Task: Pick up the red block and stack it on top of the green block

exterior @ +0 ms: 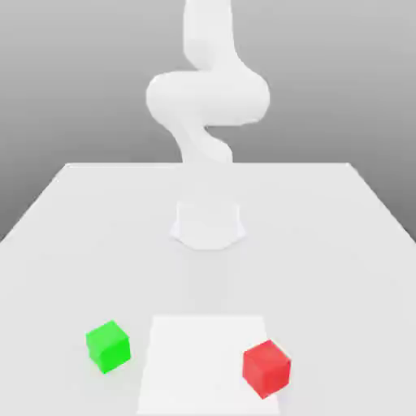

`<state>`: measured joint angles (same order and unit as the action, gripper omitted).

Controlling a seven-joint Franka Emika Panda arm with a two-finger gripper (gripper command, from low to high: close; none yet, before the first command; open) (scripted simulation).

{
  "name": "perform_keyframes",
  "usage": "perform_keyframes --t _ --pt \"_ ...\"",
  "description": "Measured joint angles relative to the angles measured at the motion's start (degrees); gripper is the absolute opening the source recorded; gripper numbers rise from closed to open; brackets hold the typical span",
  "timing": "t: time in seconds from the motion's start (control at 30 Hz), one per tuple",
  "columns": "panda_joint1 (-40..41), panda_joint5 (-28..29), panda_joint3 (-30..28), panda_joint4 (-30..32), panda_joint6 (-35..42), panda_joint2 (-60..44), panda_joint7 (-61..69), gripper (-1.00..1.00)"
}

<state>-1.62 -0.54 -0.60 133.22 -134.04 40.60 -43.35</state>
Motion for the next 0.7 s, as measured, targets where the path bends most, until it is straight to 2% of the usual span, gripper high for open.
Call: perform_keyframes --t 0.47,0.7 --pt "-7.27 -2.78 -0.98 8.10 -12.79 -29.48 13.83 0.00" --pt "-9.69 -1.35 -0.14 12.12 -19.17 -43.94 18.65 0.00"
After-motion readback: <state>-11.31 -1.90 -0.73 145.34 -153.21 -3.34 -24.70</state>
